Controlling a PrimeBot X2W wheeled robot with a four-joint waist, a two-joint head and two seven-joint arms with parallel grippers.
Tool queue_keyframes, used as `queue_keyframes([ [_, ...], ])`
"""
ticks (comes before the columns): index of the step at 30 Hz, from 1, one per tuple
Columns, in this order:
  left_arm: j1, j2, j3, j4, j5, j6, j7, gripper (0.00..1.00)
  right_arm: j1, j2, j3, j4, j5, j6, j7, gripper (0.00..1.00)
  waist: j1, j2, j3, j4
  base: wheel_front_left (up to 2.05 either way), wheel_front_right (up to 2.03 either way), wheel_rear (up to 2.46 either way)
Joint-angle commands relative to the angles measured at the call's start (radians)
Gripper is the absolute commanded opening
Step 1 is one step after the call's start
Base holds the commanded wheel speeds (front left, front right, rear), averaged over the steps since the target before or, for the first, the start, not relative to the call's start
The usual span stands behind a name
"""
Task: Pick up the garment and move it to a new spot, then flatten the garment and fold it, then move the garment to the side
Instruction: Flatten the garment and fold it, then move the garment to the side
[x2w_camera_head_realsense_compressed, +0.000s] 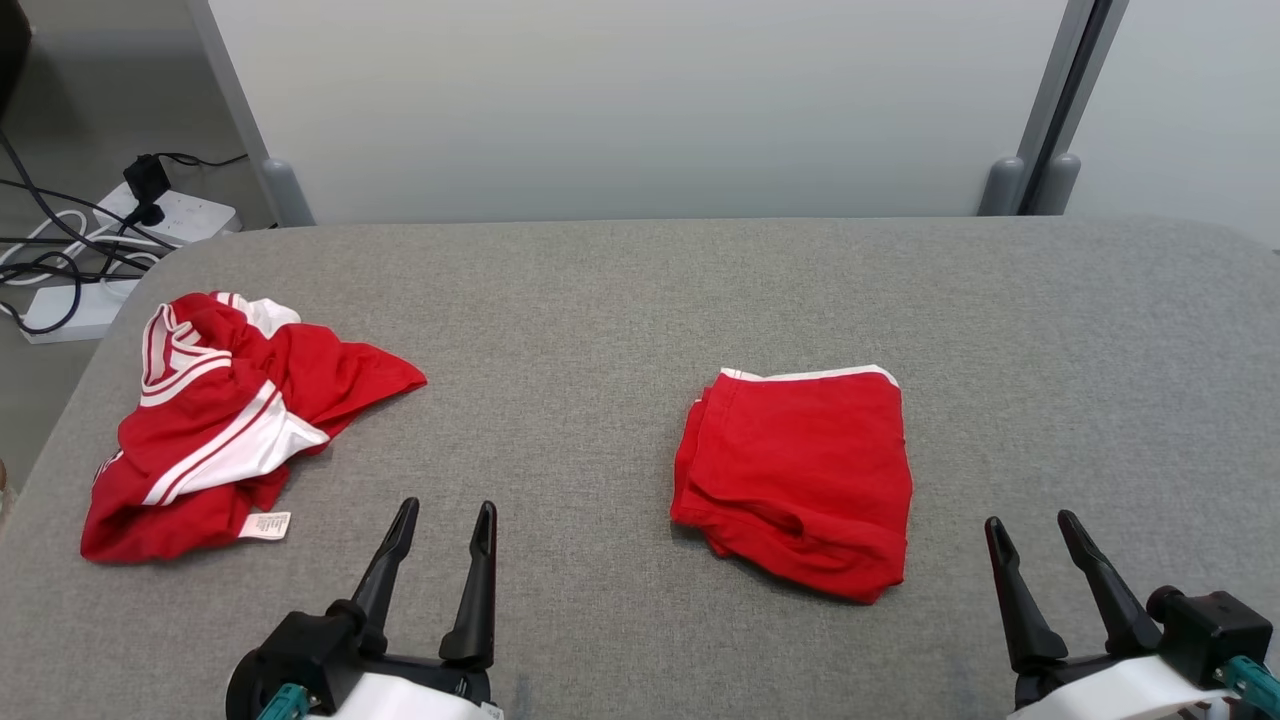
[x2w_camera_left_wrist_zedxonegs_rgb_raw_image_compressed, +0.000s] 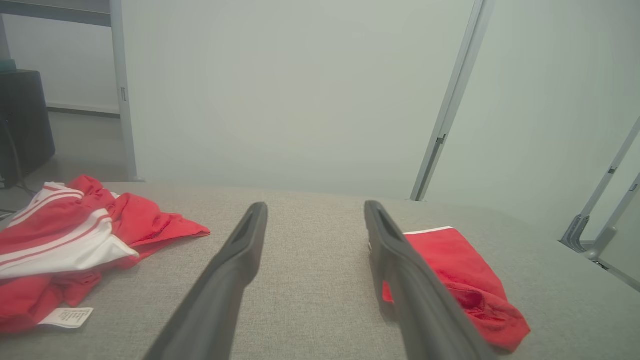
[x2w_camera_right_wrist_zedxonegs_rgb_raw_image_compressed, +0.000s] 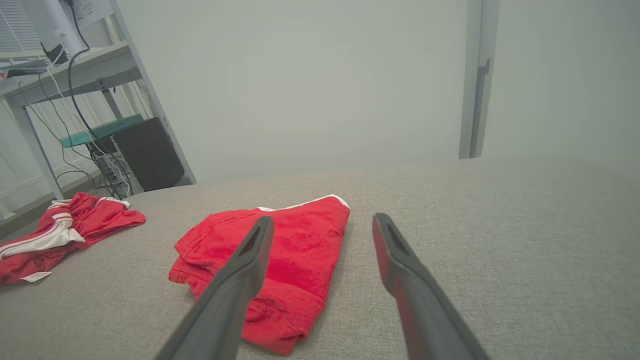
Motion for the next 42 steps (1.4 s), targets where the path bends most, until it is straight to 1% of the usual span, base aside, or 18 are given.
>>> queue_keyframes([
  [1, -0.027, 0.002, 0.027, -0.028, 0.005, -0.001, -0.009, 1.00, -0.019, -0.007, 0.021, -0.026, -0.006, 0.004, -0.013, 1.00, 0.0000, 0.0000, 0.001, 0.003, 0.00, 0.00, 0.00],
  [15, -0.043, 0.002, 0.022, -0.026, 0.009, 0.004, -0.009, 1.00, -0.040, 0.001, 0.008, -0.007, -0.012, 0.004, -0.013, 1.00, 0.0000, 0.0000, 0.008, 0.029, 0.00, 0.00, 0.00],
  [19, -0.049, 0.002, 0.017, -0.029, 0.008, 0.006, -0.009, 1.00, -0.075, 0.006, 0.002, 0.026, 0.014, 0.004, -0.013, 1.00, 0.0000, 0.0000, 0.022, 0.040, 0.00, 0.00, 0.00],
  [24, -0.062, 0.002, 0.004, -0.027, 0.004, 0.006, -0.009, 1.00, -0.135, -0.001, 0.005, 0.098, 0.051, 0.004, -0.013, 1.00, 0.0000, 0.0000, 0.045, 0.062, 0.00, 0.00, 0.00],
  [25, -0.069, 0.002, 0.000, -0.028, 0.004, 0.007, -0.009, 1.00, -0.173, 0.001, 0.005, 0.152, 0.102, 0.004, -0.013, 1.00, 0.0000, 0.0000, 0.059, 0.074, 0.00, 0.00, 0.00],
  [27, -0.077, 0.002, -0.005, -0.025, 0.007, 0.009, -0.009, 1.00, -0.219, 0.012, 0.007, 0.207, 0.204, 0.004, -0.013, 1.00, 0.0000, 0.0000, 0.073, 0.086, 0.00, 0.00, 0.00],
  [30, -0.091, 0.002, -0.014, -0.020, 0.015, 0.010, -0.009, 1.00, -0.292, -0.001, 0.026, 0.284, 0.329, 0.004, 0.020, 1.00, 0.0000, 0.0000, 0.093, 0.105, 0.00, 0.00, 0.00],
  [31, -0.091, 0.002, -0.014, -0.020, 0.015, 0.010, -0.009, 1.00, -0.292, -0.001, 0.026, 0.284, 0.329, 0.004, 0.020, 1.00, 0.0000, 0.0000, 0.093, 0.105, 0.00, 0.00, 0.00],
  [36, -0.116, 0.002, -0.034, -0.006, 0.020, 0.008, -0.009, 1.00, -0.393, -0.046, 0.076, 0.415, 0.444, 0.004, 0.110, 1.00, 0.0000, 0.0000, 0.123, 0.139, 0.00, 0.00, 0.00],
  [42, -0.141, 0.002, -0.054, 0.009, 0.027, 0.014, -0.009, 1.00, -0.465, -0.086, 0.130, 0.546, 0.509, 0.004, 0.181, 1.00, 0.0000, 0.0000, 0.147, 0.176, 0.00, 0.00, 0.00],
])
